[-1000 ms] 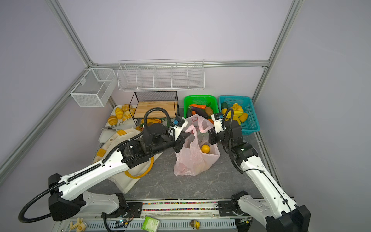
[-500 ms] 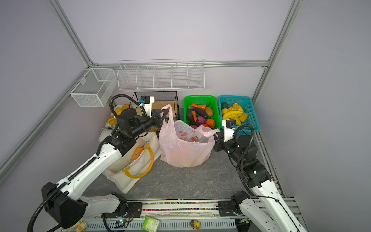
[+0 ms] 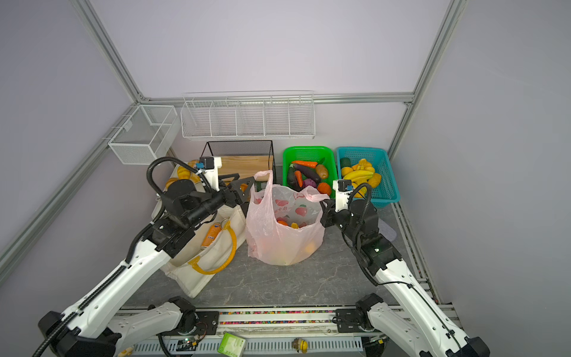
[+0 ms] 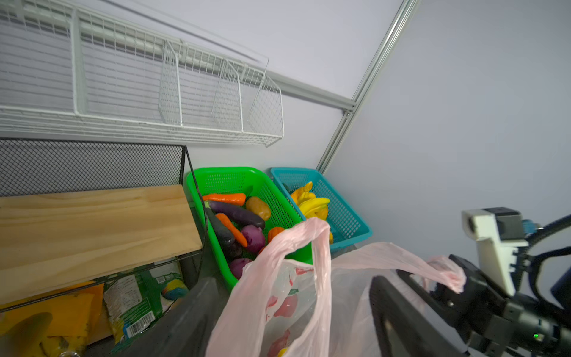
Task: Place the mixed food into the grocery bags and tie them
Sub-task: 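Lift both pink bag handles upward with the left and right grippers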
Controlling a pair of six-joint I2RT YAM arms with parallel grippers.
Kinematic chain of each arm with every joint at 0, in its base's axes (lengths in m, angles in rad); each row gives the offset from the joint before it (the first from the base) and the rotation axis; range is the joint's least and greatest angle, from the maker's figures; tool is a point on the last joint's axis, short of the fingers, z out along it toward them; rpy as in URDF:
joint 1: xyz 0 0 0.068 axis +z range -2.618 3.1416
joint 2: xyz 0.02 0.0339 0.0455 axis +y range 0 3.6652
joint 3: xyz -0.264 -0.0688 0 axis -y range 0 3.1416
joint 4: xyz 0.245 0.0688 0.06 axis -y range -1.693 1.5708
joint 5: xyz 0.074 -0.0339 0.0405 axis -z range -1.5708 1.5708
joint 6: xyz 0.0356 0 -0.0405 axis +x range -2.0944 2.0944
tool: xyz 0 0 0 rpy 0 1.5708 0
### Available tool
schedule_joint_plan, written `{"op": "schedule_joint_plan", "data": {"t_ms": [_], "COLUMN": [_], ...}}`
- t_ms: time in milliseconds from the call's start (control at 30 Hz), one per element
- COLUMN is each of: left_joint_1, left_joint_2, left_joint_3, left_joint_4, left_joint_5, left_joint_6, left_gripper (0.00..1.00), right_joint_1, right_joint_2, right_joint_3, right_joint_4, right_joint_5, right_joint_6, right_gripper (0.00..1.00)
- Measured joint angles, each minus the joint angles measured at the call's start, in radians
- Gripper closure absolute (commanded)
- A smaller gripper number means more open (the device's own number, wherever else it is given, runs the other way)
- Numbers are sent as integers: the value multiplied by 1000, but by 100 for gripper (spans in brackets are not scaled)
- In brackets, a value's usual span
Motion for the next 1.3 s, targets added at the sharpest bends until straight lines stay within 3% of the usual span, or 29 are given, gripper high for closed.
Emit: {"op": "schedule_joint_plan", "data": {"t_ms": [167,400,533,733,867,1033,1133,1300], "left_joint_1": [-170,-184,-184,-184,-183,-180,-158,-46], "left_joint_2": [-10,216,320,426,450,408,354,324], "left_joint_3": [85,318,402,475,482,435,370,283], "left_joint_4": [-79,-252,-352,-422,-441,-365,-252,-11], "left_joint_5": [-111,-210,-211,-262,-278,-179,-54,132], "left_joint_6": [150,343,414,463,460,391,316,137], "left_gripper": [10,5,9,39,72,99,100,100], "right_joint_1": [1,1,1,0,0,-2,-2,-3], "right_joint_2": [13,17,17,18,18,-29,-117,-209], "right_joint_3": [11,17,17,17,18,48,67,81], "right_joint_4": [8,11,11,10,2,-81,-112,-119], "right_joint_5": [7,7,9,10,14,81,116,154], "right_joint_6": [0,-1,-5,-9,-16,-63,-89,-106], "right_gripper": [93,93,93,93,93,93,93,93]}}
